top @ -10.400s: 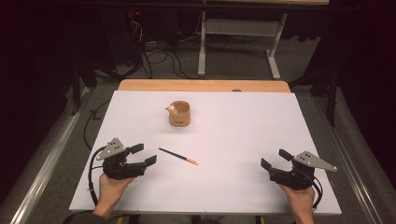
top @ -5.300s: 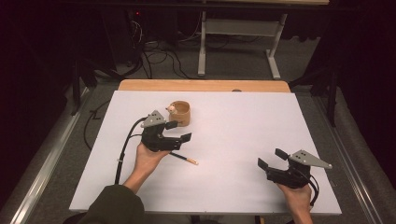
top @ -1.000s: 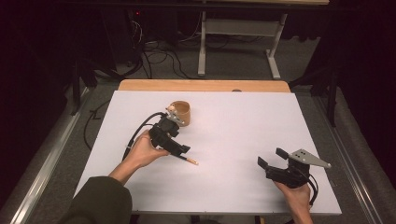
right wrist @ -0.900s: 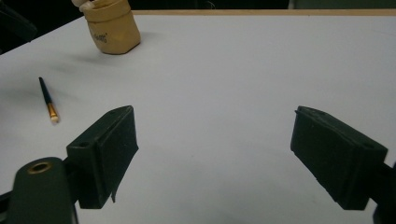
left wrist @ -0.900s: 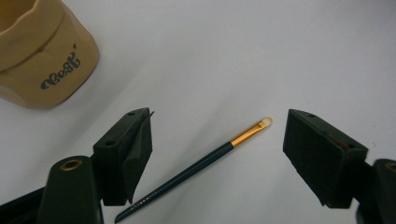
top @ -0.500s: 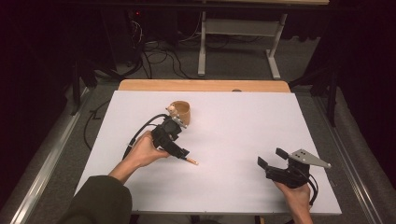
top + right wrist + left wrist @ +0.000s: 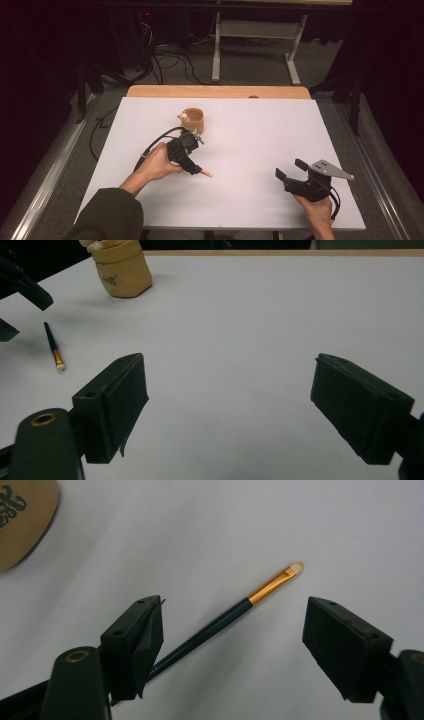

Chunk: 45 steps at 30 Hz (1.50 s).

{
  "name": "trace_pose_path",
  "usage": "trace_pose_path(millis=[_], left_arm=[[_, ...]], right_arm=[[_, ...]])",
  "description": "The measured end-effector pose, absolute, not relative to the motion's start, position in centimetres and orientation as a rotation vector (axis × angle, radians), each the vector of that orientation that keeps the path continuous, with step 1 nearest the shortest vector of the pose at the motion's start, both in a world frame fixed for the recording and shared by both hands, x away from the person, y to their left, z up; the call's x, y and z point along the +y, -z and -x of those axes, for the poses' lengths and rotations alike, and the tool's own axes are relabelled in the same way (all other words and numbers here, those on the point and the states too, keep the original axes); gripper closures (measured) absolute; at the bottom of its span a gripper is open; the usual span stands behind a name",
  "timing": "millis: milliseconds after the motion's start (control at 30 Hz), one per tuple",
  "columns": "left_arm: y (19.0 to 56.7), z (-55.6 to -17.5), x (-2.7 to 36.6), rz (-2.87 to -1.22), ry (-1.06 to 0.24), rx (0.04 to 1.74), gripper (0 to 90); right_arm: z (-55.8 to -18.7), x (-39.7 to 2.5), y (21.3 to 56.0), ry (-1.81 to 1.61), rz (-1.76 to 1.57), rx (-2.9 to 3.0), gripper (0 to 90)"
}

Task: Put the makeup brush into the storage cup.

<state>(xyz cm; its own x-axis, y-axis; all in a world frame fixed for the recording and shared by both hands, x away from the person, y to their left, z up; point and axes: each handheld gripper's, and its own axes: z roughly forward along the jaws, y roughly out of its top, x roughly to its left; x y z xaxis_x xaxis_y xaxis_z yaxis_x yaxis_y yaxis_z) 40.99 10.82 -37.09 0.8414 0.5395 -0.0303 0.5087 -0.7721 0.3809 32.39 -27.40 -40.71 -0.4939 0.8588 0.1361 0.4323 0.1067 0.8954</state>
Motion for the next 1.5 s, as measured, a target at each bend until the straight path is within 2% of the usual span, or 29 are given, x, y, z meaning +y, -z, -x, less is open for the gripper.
trace_pose_path(millis=[767, 1400, 1500], left_arm=[[39.7, -41.3, 9.7, -2.750, -0.099, 0.775, 26.7], [40.2, -41.4, 9.5, -2.767, -0.087, 0.793, 36.2], [40.2, -41.4, 9.6, -2.769, -0.097, 0.797, 41.8]], right_arm=[[-32.4, -27.4, 40.7, -1.365, -1.247, 1.982, 16.9], [-32.4, -27.3, 40.7, -1.375, -1.238, 1.985, 16.9], [-32.4, -27.3, 40.7, -1.375, -1.238, 1.986, 16.9]])
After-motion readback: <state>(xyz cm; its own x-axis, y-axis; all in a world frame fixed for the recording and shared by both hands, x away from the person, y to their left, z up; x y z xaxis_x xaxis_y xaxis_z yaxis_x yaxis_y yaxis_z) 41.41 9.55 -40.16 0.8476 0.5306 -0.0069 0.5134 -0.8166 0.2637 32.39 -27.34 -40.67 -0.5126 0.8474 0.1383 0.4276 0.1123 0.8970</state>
